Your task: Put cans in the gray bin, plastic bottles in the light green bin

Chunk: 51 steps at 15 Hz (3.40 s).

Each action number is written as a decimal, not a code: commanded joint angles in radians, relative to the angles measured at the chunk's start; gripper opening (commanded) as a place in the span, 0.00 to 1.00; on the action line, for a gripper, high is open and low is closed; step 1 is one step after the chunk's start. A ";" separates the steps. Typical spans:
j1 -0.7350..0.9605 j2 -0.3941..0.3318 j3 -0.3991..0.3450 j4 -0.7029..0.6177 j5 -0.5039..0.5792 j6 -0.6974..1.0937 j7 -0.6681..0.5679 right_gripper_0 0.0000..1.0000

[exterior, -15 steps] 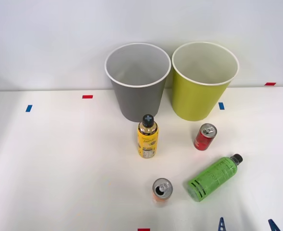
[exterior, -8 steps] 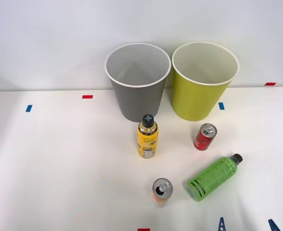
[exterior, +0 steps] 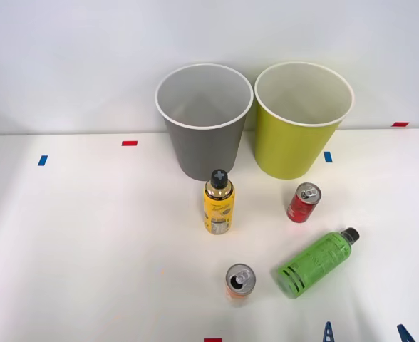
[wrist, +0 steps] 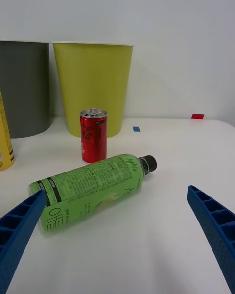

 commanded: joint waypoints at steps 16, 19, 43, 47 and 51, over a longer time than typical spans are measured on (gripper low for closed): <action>-0.037 -0.034 -0.135 -0.411 -0.152 0.779 -0.046 1.00; -0.060 -0.052 -0.202 -0.589 -0.265 1.109 -0.063 1.00; -0.834 -0.319 -0.252 -0.640 -0.428 2.428 -1.267 1.00; -0.887 -0.376 -0.218 -0.611 -0.469 2.430 -1.419 1.00; -1.008 -0.379 -0.210 -0.574 -0.494 2.649 -1.430 1.00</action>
